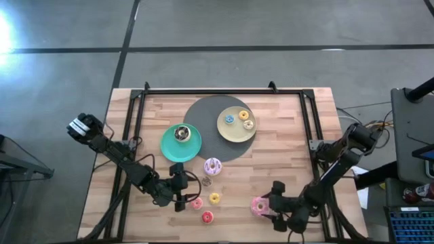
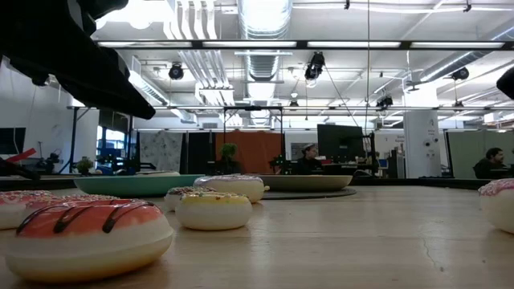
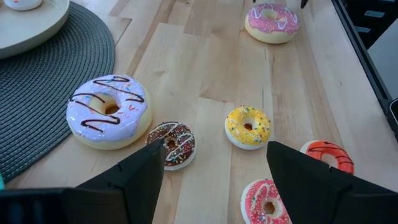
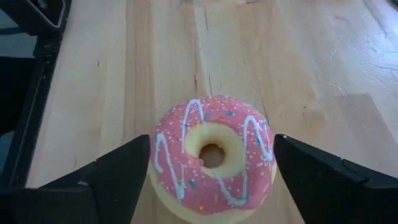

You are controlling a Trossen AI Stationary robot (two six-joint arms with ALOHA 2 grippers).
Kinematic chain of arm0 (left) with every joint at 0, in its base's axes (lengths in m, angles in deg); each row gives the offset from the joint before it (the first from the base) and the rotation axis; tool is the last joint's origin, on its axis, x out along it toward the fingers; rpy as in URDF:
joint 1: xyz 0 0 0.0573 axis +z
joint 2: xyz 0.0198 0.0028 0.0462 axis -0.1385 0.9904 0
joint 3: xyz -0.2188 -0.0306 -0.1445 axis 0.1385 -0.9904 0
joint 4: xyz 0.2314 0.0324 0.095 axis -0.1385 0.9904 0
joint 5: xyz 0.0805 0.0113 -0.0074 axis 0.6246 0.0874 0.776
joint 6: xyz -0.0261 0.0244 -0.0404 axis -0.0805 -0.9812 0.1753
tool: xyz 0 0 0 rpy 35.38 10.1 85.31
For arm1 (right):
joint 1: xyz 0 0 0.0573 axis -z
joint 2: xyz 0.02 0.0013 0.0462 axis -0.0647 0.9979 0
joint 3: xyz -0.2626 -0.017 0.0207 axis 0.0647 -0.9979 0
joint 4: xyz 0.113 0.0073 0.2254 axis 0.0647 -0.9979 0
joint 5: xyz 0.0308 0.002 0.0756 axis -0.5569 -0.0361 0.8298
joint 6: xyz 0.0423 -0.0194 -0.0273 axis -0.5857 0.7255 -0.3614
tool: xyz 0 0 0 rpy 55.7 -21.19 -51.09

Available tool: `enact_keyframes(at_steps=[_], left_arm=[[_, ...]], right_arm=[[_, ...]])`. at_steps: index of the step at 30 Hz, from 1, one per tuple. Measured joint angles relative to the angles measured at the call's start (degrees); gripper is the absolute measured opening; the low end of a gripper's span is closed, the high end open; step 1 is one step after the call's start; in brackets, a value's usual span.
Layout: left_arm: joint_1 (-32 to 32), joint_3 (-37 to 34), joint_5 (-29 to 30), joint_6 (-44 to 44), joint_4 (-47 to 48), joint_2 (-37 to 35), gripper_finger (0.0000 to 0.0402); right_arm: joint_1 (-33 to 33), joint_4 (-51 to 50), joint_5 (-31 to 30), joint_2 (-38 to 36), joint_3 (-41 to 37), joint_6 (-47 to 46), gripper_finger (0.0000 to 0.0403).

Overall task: Pick & Place donuts
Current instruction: Put the large pink donut on the green plate

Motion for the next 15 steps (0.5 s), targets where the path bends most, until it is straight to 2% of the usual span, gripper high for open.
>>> enact_keyframes(at_steps=[5,15], left_arm=[[0.00,0.00,-0.02,0.02,0.15,0.00,0.0257],[0.00,0.00,-0.07,0.22,-0.04,0.00,0.0257]], right_arm=[[0.31,0.37,0.00,1.08,0.00,-0.44,0.0363],[0.26,1.90,0.12,4.31,0.02,-0.40,0.0369]])
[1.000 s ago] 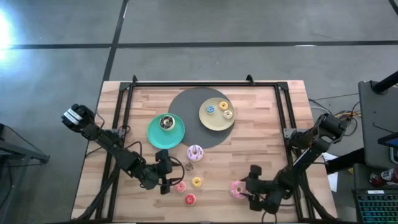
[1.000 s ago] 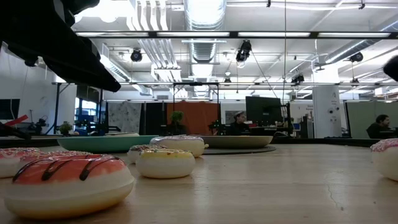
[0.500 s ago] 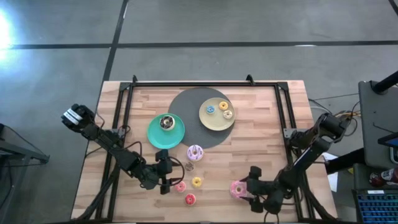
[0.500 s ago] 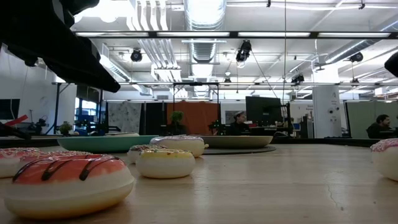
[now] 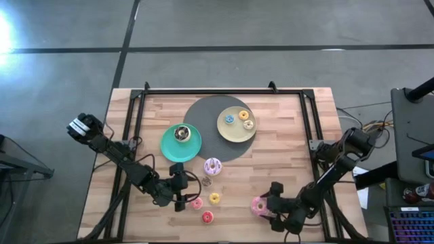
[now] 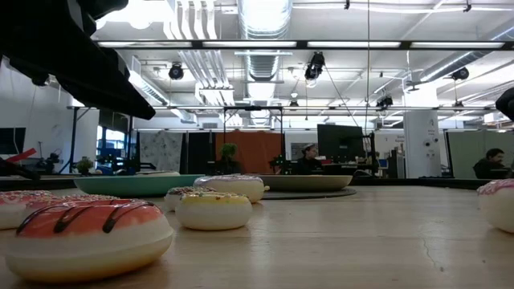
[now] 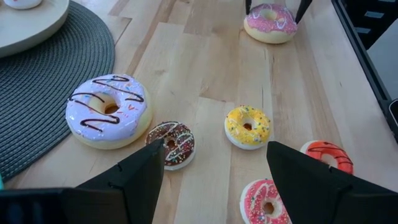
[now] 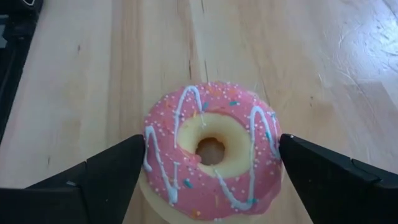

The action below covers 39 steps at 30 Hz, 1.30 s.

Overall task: Pick & Place donuts
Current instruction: Put the large pink donut on the green plate

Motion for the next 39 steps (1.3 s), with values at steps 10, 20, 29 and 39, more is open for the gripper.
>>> enact_keyframes(at_steps=[10,20,29,39], left_arm=[[0.00,0.00,-0.04,0.15,0.02,0.00,0.0257],[0.02,0.00,-0.04,0.20,0.06,0.00,0.0257],[0.02,0.00,-0.04,0.19,0.13,0.00,0.0257],[0.02,-0.04,-0.04,0.19,0.24,0.00,0.0257]], right_arm=[[0.26,1.15,1.29,0.08,0.00,1.05,0.0369],[0.22,-3.65,-2.96,-4.75,0.46,1.82,0.0368],[3.24,-8.30,3.12,-3.48,0.26,-3.56,0.0368],[5.22,-8.09,6.95,-3.42,0.26,-2.57,0.0368]])
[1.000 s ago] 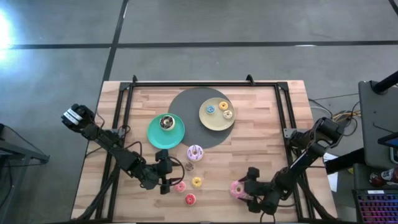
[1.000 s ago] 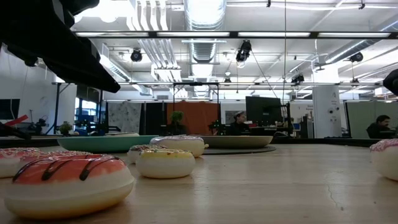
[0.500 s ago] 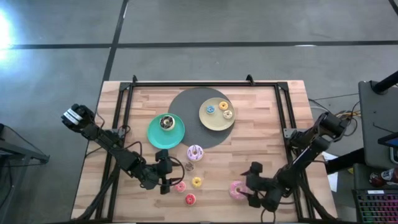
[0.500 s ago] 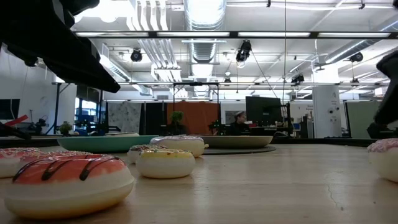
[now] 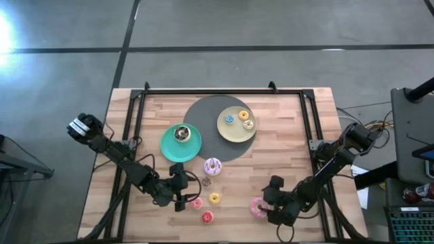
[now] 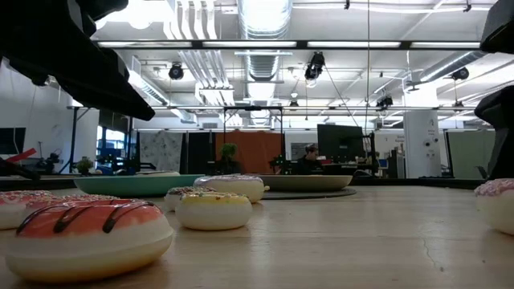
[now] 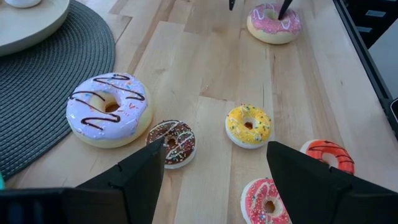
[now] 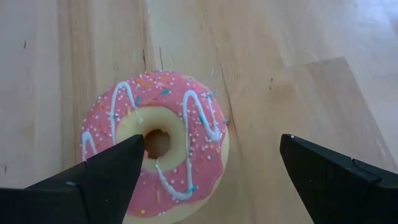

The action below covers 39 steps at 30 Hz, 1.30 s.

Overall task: Pick & Place donuts
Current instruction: Put the large pink donut on the green plate

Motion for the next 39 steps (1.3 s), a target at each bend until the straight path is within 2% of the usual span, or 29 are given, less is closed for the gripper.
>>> enact_keyframes(at_steps=[4,10,22,39], left_arm=[[0.00,-0.02,0.00,-0.01,0.02,0.00,0.0257],[0.00,-0.02,0.02,-0.02,0.04,0.00,0.0257],[0.00,-0.02,0.02,-0.18,0.42,0.00,0.0257],[0.00,-0.04,0.02,-0.22,0.46,0.00,0.0257]], right_arm=[[1.25,0.10,1.83,0.00,0.00,0.66,0.0362],[3.10,0.34,4.85,0.00,0.01,2.89,0.0320],[3.18,0.15,5.02,0.00,0.72,5.77,0.0233],[3.15,0.30,6.20,-0.33,0.72,7.29,0.0151]])
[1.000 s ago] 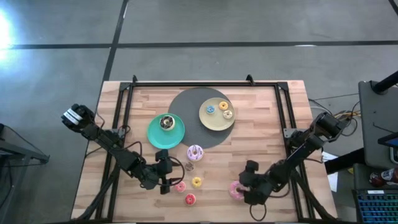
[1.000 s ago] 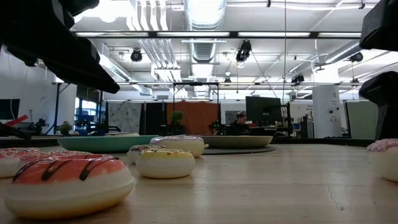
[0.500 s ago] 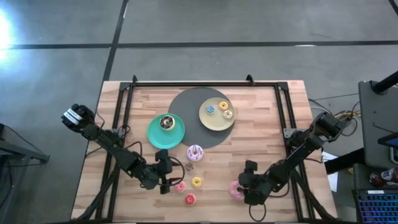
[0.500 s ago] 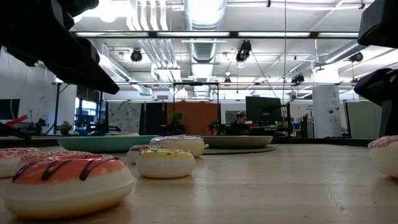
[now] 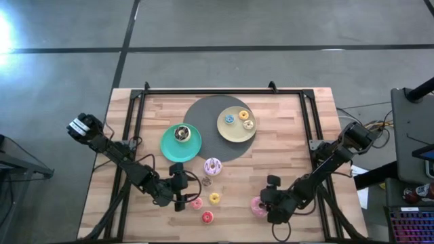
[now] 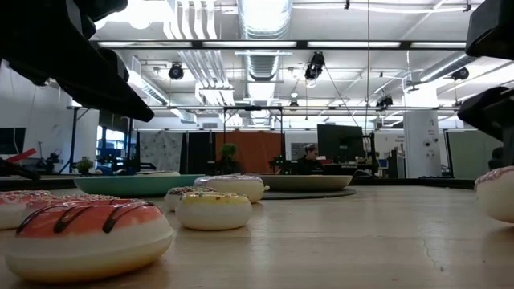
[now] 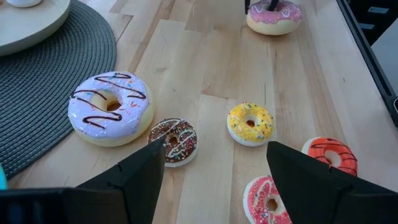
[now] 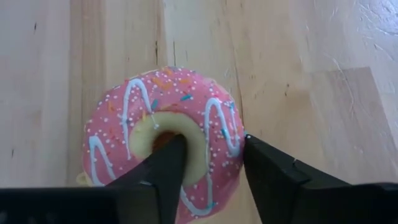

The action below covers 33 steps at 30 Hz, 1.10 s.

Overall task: Pick & Place donuts
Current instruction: Put the large pink donut on the green plate

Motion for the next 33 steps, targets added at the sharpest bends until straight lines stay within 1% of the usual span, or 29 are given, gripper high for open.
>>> enact_keyframes(at_steps=[9,20,26,33], left_arm=[[0.00,0.00,0.02,-0.02,0.02,0.00,0.0257],[0.01,0.00,0.02,-0.13,0.04,0.00,0.0257],[0.01,0.00,0.02,-0.11,0.25,0.00,0.0257],[-0.73,0.00,0.07,-0.09,0.68,0.00,0.0257]], right_arm=[[0.13,1.70,-0.25,-0.13,0.00,2.32,0.0113],[1.53,2.52,-0.27,-0.48,0.00,4.93,0.0086],[4.04,3.34,-0.29,-2.01,0.00,8.76,0.0077],[8.57,4.80,-0.44,-4.53,0.61,16.43,0.0076]])
